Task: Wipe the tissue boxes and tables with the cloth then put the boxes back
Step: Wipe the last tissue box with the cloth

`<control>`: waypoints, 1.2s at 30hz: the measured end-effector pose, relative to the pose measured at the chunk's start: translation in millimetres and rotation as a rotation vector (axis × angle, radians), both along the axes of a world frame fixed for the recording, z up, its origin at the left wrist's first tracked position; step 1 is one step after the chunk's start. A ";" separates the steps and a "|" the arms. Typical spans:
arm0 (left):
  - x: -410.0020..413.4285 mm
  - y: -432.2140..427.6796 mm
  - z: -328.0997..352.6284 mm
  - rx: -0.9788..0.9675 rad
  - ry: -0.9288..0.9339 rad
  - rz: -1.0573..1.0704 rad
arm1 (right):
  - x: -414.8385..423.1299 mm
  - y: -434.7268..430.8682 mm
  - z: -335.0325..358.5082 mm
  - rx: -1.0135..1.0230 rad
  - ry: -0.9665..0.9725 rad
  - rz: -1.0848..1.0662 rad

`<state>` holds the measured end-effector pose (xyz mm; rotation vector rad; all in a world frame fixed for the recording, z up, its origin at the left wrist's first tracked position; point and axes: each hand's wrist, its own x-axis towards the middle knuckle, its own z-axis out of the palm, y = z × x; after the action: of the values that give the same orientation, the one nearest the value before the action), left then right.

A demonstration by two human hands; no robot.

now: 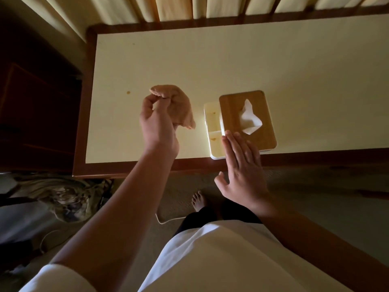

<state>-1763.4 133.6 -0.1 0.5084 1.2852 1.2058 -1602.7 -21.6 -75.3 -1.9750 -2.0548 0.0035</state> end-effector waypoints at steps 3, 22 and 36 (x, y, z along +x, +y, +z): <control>1.8 -10.0 -7.1 0.019 -0.006 -0.060 | 0.3 -0.2 -1.8 0.022 -0.006 0.001; 65.5 21.9 -29.6 0.090 1.575 -1.213 | -1.7 0.1 -3.1 0.023 -0.005 -0.010; 75.2 36.1 -39.4 -0.063 1.610 -1.470 | -0.6 0.7 -0.6 0.021 -0.025 -0.006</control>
<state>-1688.2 169.7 -39.5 2.0868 1.4744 -0.7707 -1603.3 -20.9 -76.0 -1.9786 -2.0551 -0.0440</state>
